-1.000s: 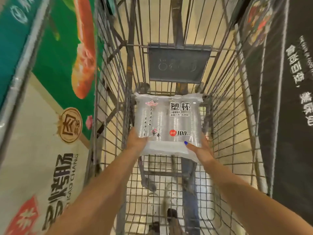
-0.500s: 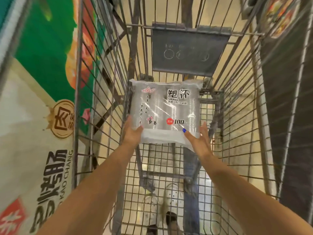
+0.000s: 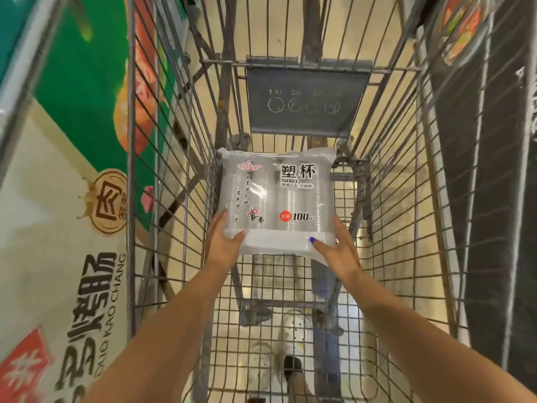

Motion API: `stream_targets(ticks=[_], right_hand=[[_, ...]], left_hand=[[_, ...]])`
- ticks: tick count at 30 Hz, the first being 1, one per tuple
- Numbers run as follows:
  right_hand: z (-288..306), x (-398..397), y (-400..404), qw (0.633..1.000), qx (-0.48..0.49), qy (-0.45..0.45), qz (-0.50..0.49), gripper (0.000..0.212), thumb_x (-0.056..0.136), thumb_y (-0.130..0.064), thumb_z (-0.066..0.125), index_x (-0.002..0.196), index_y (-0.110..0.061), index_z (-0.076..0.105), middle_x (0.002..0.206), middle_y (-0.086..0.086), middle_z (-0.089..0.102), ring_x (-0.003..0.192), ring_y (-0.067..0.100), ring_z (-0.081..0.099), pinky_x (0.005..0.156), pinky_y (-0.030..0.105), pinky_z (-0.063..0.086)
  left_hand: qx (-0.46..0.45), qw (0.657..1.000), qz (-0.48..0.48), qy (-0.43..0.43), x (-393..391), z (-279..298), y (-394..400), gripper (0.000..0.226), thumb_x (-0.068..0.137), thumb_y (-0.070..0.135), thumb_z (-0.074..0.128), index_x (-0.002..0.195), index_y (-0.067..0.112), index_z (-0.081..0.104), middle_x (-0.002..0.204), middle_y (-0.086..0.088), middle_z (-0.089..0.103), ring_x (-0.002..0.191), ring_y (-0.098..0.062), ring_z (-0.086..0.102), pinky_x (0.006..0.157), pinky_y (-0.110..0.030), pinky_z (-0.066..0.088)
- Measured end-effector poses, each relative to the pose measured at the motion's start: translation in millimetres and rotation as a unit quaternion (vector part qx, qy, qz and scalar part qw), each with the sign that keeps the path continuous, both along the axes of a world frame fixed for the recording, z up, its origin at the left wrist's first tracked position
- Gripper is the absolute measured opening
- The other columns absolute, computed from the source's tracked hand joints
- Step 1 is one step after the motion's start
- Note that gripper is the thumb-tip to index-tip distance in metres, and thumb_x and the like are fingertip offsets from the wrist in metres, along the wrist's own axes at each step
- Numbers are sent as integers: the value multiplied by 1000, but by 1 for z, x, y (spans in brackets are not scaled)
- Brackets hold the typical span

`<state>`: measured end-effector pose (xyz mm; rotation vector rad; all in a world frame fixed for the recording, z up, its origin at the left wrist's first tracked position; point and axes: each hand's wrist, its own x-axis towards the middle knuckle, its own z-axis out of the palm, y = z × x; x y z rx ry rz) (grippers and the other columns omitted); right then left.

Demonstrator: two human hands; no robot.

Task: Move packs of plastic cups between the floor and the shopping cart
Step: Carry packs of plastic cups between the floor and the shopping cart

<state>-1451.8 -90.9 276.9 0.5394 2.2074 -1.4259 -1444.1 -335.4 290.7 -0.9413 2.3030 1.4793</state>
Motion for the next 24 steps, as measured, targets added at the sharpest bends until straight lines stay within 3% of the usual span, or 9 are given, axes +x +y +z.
stream_targets(ticks=[3,5,7,10,15,17,20,22,24], right_hand=[[-1,11,3,1000,17,-1,25,82,86,-20,73,153,-31,26,146,-12,38,128,12,41,112,32,31],[2,19,5,999,14,2,43,82,86,-22,73,153,-28,27,148,-8,39,131,16,42,113,34,34],[13,29,8,998,27,5,63,84,88,-27,72,155,-24,22,158,-4,29,142,20,32,117,36,29],[46,53,10,996,49,9,80,85,91,-28,68,156,-19,15,161,-4,17,148,16,17,114,24,18],[125,135,9,981,103,48,158,72,92,-17,66,152,-22,26,149,-1,37,134,15,39,102,15,31],[156,181,8,966,152,58,202,75,93,-26,63,153,-35,19,158,-5,27,142,17,33,112,24,29],[201,255,7,948,212,79,224,70,97,-37,55,155,-30,16,162,-9,14,146,14,25,105,14,19],[233,300,8,957,202,90,188,66,96,-45,50,153,-32,20,158,-14,13,146,10,23,116,34,29],[257,342,16,959,210,104,161,66,93,-49,42,152,-28,23,157,-12,13,148,12,21,121,25,17]], left_hand=[[-22,1000,-4,4,16,-4,3,70,87,7,68,148,15,35,158,2,25,145,-15,22,109,-15,11],[-34,999,-10,5,25,-4,6,70,88,8,68,149,14,35,159,1,22,146,-15,20,110,-15,10],[-63,998,-20,-3,35,3,9,73,89,16,69,151,17,31,161,2,17,148,-16,15,114,-19,9],[-141,989,-53,-7,51,27,16,75,90,29,66,152,18,26,162,-2,14,149,-19,10,122,-33,9],[-155,967,-195,53,103,115,33,72,94,36,60,153,22,21,162,4,9,149,-17,8,118,-27,4],[-172,938,-290,79,133,150,27,72,94,34,60,153,23,21,162,3,7,150,-18,8,119,-28,5],[-217,878,-419,82,172,202,14,73,94,46,54,154,24,17,162,4,3,150,-19,7,122,-40,11],[-279,816,-497,94,189,235,14,72,95,54,44,155,27,15,163,4,2,150,-19,7,122,-40,12],[-309,761,-556,125,203,268,27,72,95,56,43,155,29,13,162,6,1,150,-20,7,122,-38,10]])
